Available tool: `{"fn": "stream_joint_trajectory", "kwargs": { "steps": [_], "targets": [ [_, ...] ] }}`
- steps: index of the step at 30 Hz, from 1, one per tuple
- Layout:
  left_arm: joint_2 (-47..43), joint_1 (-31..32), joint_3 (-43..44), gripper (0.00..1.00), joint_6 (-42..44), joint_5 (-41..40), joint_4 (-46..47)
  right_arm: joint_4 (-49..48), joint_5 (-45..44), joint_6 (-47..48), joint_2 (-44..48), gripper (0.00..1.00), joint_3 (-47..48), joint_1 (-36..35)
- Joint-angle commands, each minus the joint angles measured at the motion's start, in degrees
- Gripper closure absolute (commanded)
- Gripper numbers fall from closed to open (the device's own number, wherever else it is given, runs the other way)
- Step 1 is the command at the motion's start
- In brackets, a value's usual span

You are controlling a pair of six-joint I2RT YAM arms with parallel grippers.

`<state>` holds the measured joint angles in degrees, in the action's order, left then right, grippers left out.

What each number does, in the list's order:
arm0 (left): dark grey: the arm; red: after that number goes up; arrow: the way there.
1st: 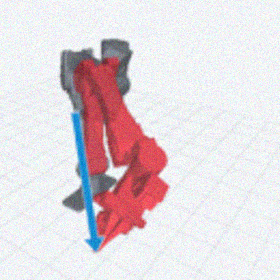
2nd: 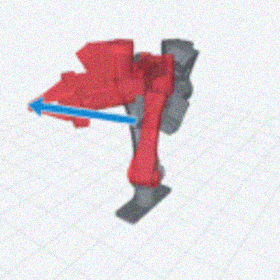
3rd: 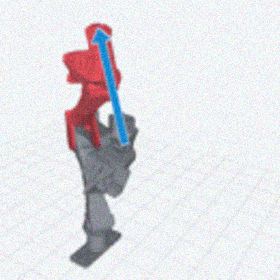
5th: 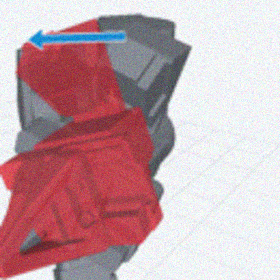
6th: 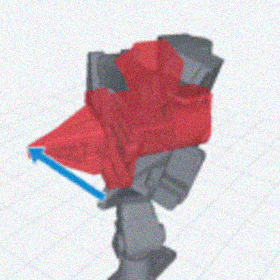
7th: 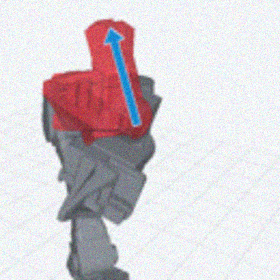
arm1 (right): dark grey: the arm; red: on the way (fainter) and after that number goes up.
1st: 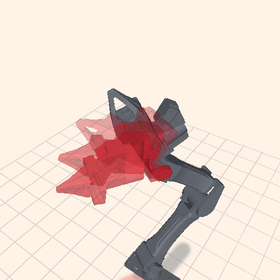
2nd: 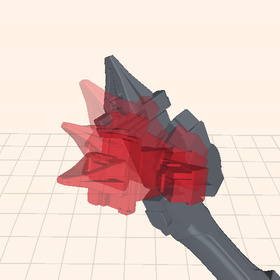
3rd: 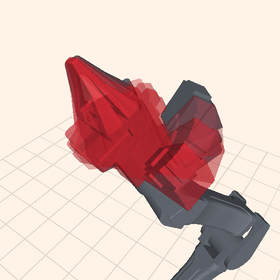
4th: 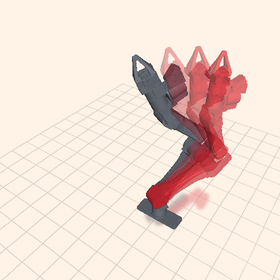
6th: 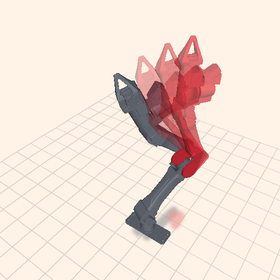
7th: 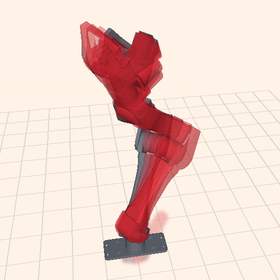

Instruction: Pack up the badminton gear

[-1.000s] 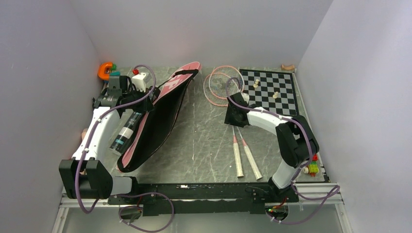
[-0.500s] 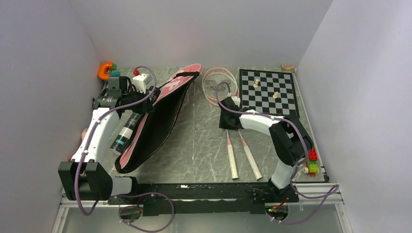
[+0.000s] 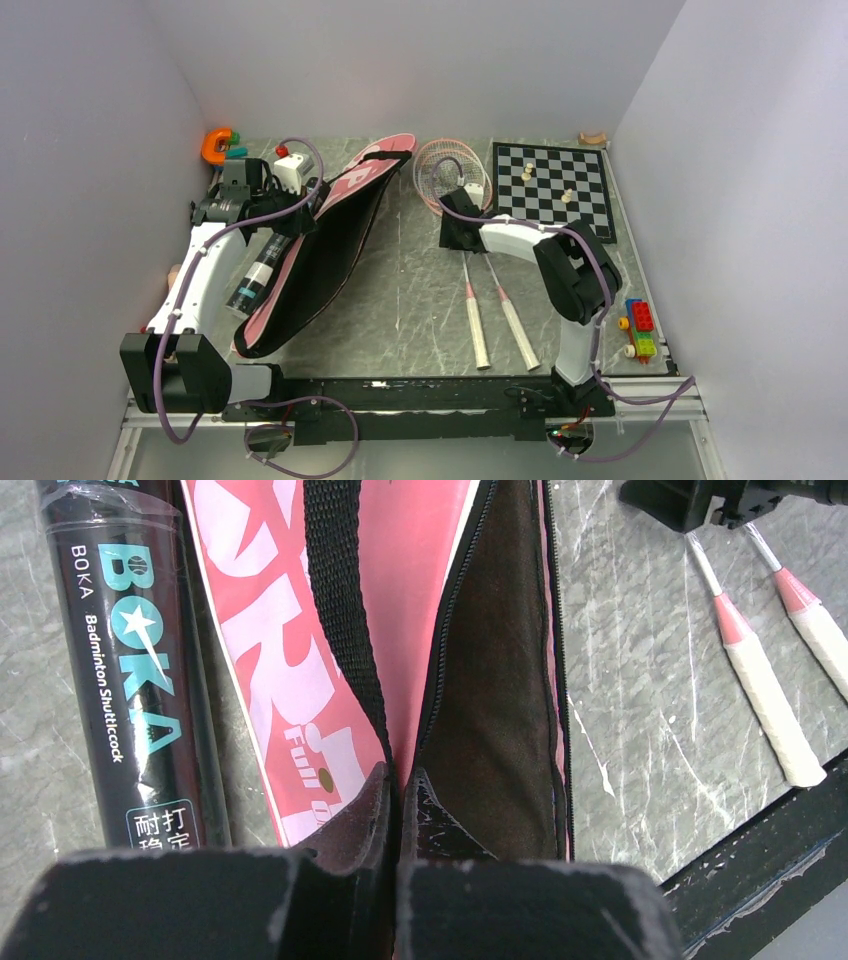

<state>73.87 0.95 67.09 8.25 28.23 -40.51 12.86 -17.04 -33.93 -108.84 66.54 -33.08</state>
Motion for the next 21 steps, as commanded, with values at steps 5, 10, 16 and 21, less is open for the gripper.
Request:
{"fn": "stream_joint_trajectory", "kwargs": {
  "steps": [5, 10, 16, 21],
  "targets": [
    [-0.3, -0.2, 0.9, 1.00, 0.6, 2.2, 0.8, -3.3, -1.5, 1.0, -3.0, 0.68, 0.6, 0.1],
    [0.4, -0.2, 0.4, 1.00, 0.5, 2.1, 1.5, -3.0, -2.7, 3.0, 3.1, 0.98, -0.2, -0.8],
    [0.2, -0.2, -0.9, 1.00, -0.1, 2.7, 3.6, 2.7, -5.5, 4.1, 12.2, 1.00, 1.6, -3.6],
    [0.2, 0.0, -2.0, 1.00, -0.8, 2.8, 5.4, 7.8, -8.0, 4.2, 20.0, 1.00, 1.5, -6.7]
  ]
}}
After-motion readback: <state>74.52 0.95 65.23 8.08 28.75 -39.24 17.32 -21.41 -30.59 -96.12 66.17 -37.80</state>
